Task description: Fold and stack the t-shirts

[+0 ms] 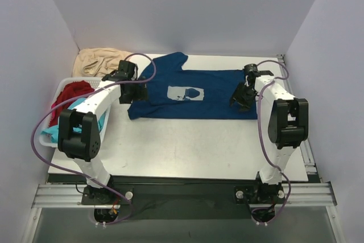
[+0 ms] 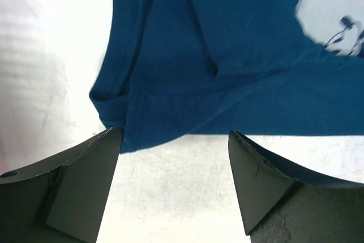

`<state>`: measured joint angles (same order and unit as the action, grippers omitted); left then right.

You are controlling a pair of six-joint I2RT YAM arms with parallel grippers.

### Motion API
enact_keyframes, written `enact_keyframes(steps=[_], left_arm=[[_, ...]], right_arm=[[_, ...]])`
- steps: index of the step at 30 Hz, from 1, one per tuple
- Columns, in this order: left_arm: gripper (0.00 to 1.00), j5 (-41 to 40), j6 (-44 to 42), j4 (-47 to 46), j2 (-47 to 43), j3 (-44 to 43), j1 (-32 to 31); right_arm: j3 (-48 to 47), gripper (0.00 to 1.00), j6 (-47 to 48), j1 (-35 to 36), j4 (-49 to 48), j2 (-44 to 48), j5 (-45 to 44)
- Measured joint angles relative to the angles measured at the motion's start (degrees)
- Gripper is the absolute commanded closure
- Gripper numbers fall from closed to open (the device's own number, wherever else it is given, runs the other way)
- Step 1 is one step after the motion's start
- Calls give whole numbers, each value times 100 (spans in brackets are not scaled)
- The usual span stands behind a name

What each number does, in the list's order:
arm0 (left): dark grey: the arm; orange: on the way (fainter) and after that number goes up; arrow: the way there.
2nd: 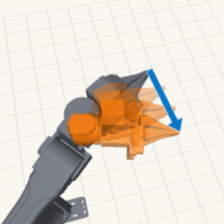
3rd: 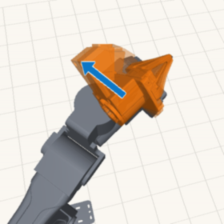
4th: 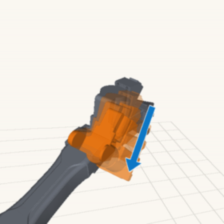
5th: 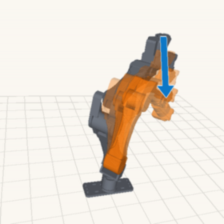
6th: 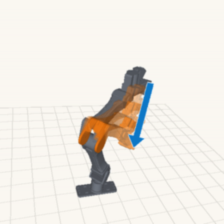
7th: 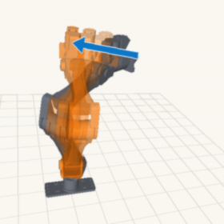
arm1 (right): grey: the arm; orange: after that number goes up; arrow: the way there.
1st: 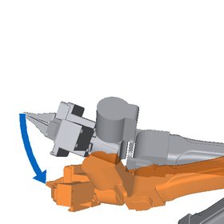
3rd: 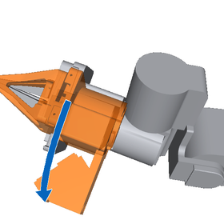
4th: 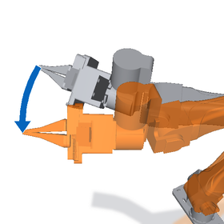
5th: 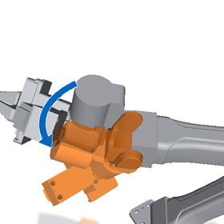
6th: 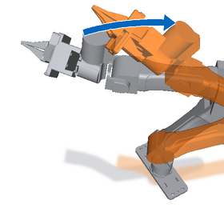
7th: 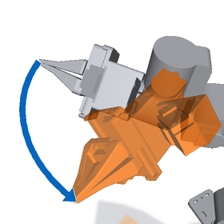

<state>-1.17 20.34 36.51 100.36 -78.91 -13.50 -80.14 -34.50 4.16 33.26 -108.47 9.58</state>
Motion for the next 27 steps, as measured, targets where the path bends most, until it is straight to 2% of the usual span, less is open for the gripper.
enact_keyframes(steps=[7,17,27], left_arm=[[16,-260,50,404,238,76,-44],[23,-804,282,691,1311,-535,-131],[25,-1862,450,1255,1867,-1095,-142]], right_arm=[[0,58,46,-44,2,-280,240],[2,59,153,-35,2,-400,553],[2,61,247,-35,243,-654,616]])
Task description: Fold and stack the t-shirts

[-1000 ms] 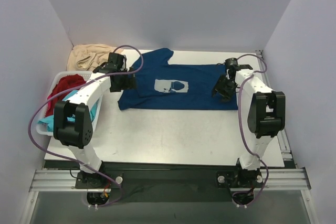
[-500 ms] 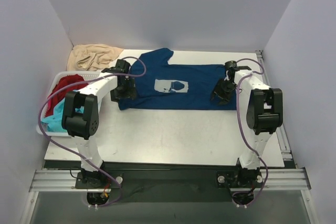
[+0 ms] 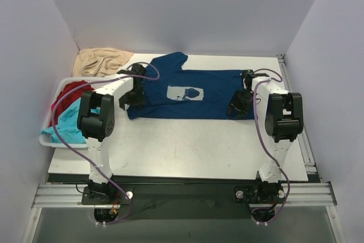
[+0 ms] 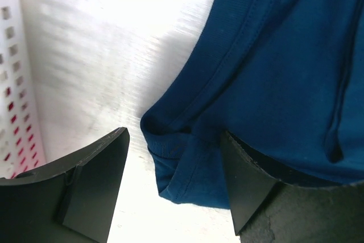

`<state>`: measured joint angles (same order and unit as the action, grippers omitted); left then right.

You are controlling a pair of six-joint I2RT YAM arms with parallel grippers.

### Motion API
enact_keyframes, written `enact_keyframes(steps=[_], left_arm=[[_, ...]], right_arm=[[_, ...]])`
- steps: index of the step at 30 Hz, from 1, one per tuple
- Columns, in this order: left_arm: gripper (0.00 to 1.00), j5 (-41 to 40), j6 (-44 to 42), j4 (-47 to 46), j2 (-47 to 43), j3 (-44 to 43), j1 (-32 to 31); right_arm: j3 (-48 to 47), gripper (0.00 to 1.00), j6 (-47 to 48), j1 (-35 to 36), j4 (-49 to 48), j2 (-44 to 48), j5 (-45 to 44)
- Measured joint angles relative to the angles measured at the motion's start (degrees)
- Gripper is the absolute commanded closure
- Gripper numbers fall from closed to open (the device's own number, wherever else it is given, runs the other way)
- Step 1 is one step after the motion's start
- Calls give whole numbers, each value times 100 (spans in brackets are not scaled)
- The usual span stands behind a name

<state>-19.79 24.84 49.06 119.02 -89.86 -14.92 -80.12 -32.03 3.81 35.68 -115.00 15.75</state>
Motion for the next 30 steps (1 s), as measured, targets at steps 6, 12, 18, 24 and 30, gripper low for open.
enact_keyframes(steps=[6,12,18,24,30], left_arm=[[25,-273,22,293,234,-332,15],[25,-374,44,573,439,-649,98],[25,-431,48,647,413,-592,212],[26,-435,44,636,33,20,212],[25,-310,0,634,-254,393,212]], right_arm=[[0,62,90,-15,313,-127,-2],[0,65,186,-118,667,-188,-94],[0,68,243,-330,997,-205,-369],[81,69,291,-428,1217,-205,-643],[44,68,391,-417,1368,-157,-815]])
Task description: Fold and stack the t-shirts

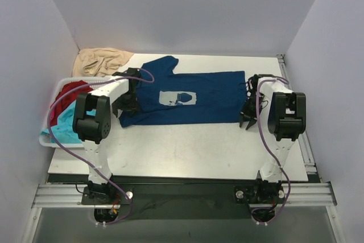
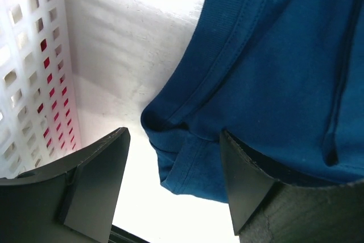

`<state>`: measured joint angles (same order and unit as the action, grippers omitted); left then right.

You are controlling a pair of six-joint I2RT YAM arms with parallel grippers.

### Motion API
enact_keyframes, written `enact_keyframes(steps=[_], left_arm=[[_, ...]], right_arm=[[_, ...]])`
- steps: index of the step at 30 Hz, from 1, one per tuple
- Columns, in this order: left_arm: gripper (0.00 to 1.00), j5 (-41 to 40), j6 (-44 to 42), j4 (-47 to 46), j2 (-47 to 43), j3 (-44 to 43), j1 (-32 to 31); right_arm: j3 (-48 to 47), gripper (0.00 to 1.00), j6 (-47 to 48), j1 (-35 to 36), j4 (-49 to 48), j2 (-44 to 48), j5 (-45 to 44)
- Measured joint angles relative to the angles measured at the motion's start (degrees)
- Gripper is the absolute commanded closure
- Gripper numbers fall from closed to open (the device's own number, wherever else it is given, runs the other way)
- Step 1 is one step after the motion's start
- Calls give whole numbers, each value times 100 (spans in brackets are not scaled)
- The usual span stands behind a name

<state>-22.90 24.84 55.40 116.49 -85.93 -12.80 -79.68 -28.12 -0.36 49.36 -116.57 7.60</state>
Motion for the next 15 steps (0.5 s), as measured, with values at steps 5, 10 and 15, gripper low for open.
enact_keyframes(steps=[5,10,15], left_arm=[[23,219,-39,-4,-72,-17,22],[19,387,-94,-2,-319,-116,22],[14,474,-136,-17,-527,-415,31]], right_arm=[[-546,66,33,328,61,221,-186],[-1224,66,33,507,33,363,-284],[-1497,66,35,479,-22,42,-332]])
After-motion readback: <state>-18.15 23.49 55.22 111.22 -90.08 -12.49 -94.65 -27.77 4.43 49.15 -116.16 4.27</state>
